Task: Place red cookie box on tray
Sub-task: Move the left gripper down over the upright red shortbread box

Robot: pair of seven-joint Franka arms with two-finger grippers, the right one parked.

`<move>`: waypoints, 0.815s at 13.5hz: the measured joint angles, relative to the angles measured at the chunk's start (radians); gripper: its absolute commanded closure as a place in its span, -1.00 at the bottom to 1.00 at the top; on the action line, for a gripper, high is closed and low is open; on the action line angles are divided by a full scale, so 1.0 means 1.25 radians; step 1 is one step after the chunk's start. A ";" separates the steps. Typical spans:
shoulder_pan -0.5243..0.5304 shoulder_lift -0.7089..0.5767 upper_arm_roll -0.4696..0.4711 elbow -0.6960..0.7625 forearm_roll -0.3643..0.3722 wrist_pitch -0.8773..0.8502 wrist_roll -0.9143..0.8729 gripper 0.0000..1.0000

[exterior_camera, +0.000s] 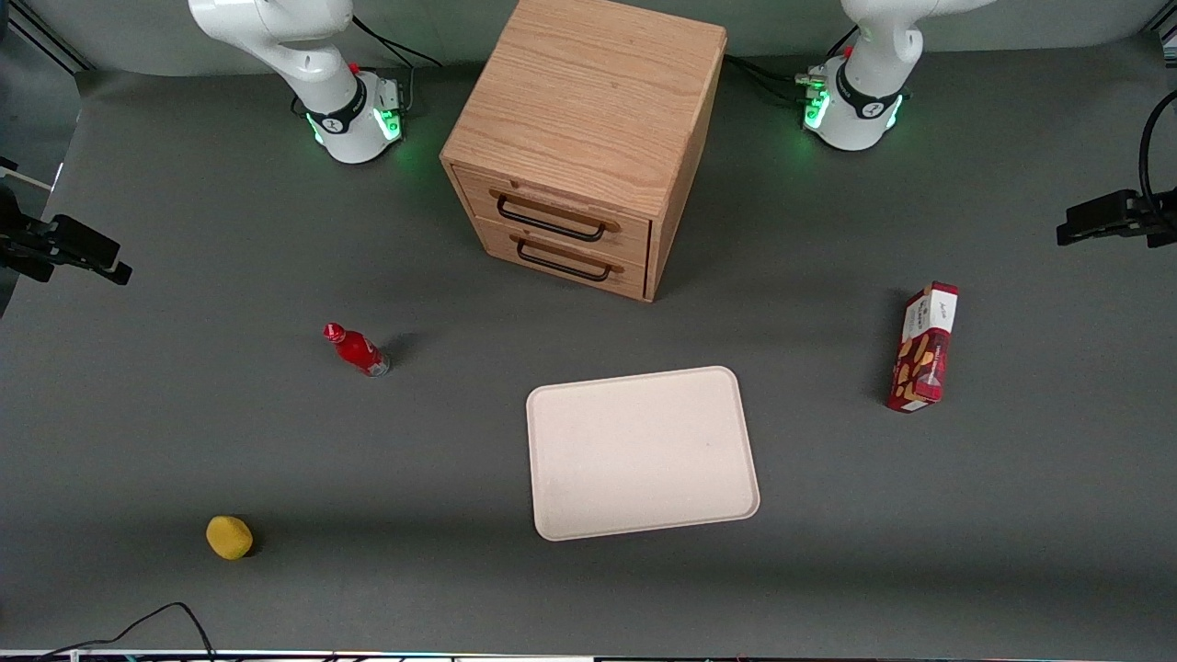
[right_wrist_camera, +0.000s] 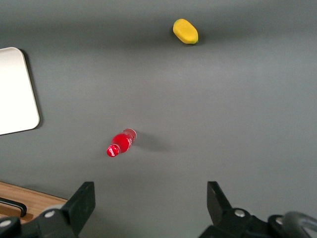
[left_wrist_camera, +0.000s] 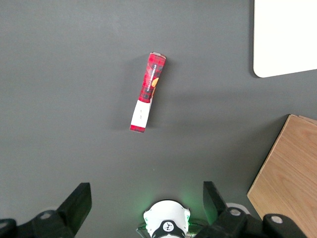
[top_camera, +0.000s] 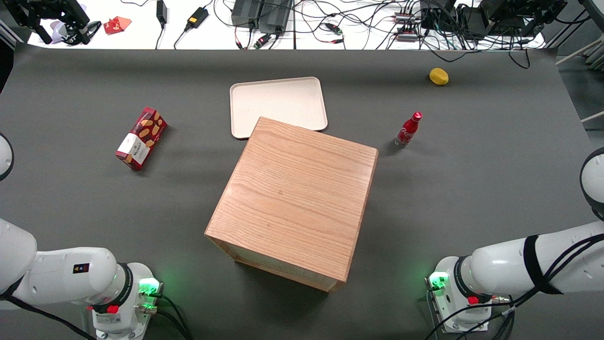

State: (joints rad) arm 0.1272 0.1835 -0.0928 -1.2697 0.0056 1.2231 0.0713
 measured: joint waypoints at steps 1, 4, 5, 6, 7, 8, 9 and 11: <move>0.000 0.004 0.000 0.000 0.000 0.000 0.000 -1.00; 0.000 0.006 0.000 0.002 0.001 -0.003 -0.003 -1.00; 0.000 0.006 0.001 0.001 0.001 -0.002 -0.003 -1.00; 0.000 0.008 0.002 -0.002 0.002 0.002 -0.004 -1.00; 0.000 0.012 0.002 -0.011 0.002 0.011 -0.004 -1.00; 0.000 0.015 0.002 -0.033 0.002 0.033 -0.004 -1.00; 0.000 0.018 0.002 -0.069 0.002 0.066 -0.004 -1.00; -0.003 0.019 0.000 -0.177 0.003 0.168 0.005 -1.00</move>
State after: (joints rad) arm 0.1237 0.2075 -0.0931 -1.4910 0.0090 1.4332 0.0777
